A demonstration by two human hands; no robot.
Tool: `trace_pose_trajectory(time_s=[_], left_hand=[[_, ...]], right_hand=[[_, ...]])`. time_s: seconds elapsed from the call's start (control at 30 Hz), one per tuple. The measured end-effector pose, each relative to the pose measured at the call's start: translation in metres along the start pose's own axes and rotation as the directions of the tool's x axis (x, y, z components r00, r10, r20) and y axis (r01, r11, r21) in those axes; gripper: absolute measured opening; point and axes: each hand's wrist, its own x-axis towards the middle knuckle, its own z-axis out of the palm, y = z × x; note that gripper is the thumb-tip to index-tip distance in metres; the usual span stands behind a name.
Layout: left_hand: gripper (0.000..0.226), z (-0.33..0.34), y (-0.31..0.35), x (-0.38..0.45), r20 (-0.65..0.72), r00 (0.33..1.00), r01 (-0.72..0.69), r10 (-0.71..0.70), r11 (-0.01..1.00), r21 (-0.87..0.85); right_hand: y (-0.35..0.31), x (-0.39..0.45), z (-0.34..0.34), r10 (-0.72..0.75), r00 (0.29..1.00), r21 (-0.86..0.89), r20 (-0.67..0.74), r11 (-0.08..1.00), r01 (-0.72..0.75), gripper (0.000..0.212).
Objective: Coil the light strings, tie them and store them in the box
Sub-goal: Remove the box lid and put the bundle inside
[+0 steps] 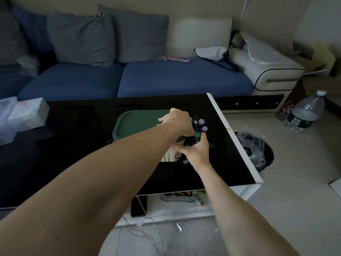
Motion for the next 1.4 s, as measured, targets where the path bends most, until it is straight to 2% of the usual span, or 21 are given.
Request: trace_pose_trajectory(time_s=[0.13, 0.23, 0.37, 0.53, 0.7, 0.83, 0.93, 1.03, 1.1, 1.2, 1.3, 1.4], left_hand=[[0.039, -0.004, -0.006, -0.003, -0.041, 0.992, -0.119, 0.118, 0.993, -0.011], [0.035, -0.009, -0.009, -0.01, -0.079, 0.981, -0.176, 0.177, 0.984, 0.026], [0.04, -0.014, -0.013, -0.013, -0.084, 0.975, -0.202, 0.206, 0.978, 0.053], [0.046, -0.02, -0.019, -0.013, -0.097, 0.97, -0.223, 0.224, 0.975, 0.024], [0.045, -0.016, -0.022, -0.014, -0.149, 0.966, -0.219, 0.213, 0.975, -0.025], [0.041, -0.022, -0.025, -0.016, -0.241, 0.951, -0.227, 0.195, 0.968, -0.111], [0.033, -0.031, -0.029, -0.024, -0.277, 0.933, -0.261, 0.23, 0.962, -0.08], [0.027, -0.037, -0.03, -0.031, -0.404, 0.881, -0.255, 0.247, 0.966, 0.035], [0.021, -0.044, -0.036, -0.034, -0.543, 0.812, -0.181, 0.213, 0.977, 0.112], [0.028, -0.053, -0.059, -0.036, -0.669, 0.728, -0.088, 0.15, 0.988, 0.126], [0.032, -0.067, -0.096, -0.04, -0.728, 0.684, -0.01, 0.053, 0.998, 0.064], [0.035, -0.079, -0.142, -0.053, -0.76, 0.636, 0.064, -0.135, 0.99, -0.122]], right_hand=[[-0.005, 0.002, 0.003, 0.021, 1.0, -0.045, 0.015, 0.999, -0.02, 0.13], [-0.003, 0.002, 0.008, 0.002, 1.0, -0.059, 0.021, 0.998, -0.001, 0.129], [0.001, 0.0, 0.012, -0.01, 1.0, -0.044, -0.01, 0.999, 0.009, 0.138], [-0.006, -0.007, 0.016, -0.078, 0.994, -0.051, -0.081, 0.996, 0.075, 0.106], [-0.009, -0.007, 0.019, -0.101, 0.991, -0.037, -0.09, 0.995, 0.098, 0.121], [-0.007, -0.006, 0.012, -0.132, 0.987, -0.056, -0.091, 0.99, 0.127, 0.108], [-0.005, -0.001, 0.011, -0.141, 0.987, -0.078, -0.071, 0.988, 0.135, 0.101], [-0.005, 0.003, 0.01, -0.144, 0.987, -0.097, -0.064, 0.986, 0.138, 0.097], [-0.007, 0.004, 0.01, -0.142, 0.988, -0.119, -0.052, 0.984, 0.135, 0.092], [-0.011, 0.006, 0.009, -0.11, 0.994, -0.161, -0.024, 0.981, 0.105, 0.086], [-0.018, 0.004, 0.006, -0.084, 0.996, -0.186, -0.006, 0.979, 0.081, 0.068], [-0.031, 0.001, 0.003, -0.051, 0.998, -0.219, -0.045, 0.975, 0.04, 0.043]])
